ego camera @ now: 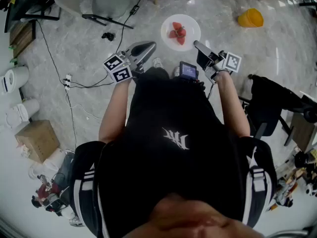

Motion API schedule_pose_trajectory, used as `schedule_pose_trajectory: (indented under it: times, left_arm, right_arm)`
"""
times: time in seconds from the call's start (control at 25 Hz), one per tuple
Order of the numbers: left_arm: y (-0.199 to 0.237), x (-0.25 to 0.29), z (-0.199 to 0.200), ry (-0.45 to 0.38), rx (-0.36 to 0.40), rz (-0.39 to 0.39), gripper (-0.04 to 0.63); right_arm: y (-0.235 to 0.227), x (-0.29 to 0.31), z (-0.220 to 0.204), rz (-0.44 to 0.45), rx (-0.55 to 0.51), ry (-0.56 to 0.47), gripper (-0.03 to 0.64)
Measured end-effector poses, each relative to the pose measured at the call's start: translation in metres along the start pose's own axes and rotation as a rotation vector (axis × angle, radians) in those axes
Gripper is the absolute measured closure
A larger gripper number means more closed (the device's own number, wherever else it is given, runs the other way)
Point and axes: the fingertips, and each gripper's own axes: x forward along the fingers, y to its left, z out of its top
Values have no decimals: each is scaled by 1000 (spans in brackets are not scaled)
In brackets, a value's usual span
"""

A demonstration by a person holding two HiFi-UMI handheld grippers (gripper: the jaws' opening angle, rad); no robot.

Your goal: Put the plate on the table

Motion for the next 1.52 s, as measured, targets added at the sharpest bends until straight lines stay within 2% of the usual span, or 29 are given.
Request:
schedule_pose_trajectory:
  times: [0.28,0.44,0.6,1.04,1.52]
  left_arm:
    - [-9,6,-19,23,-14,-46,594]
    - [-14,11,-12,39,19,-86,594]
    - [-10,9,-4,8,19,-83,594]
    - [-17,1,-7,14,36,-81,594]
    - [-20,-3,-2,0,44,-70,594]
  right_arm:
    - [5,-6,2,12,-42,-18,606]
    - [9,-12,1,12,-53,-43,606]
    - [10,-11,-4,7,-55,-13,606]
    - [13,-8,-10,28,-72,21,604]
    - [20,-11,-7,56,-53,0,609]
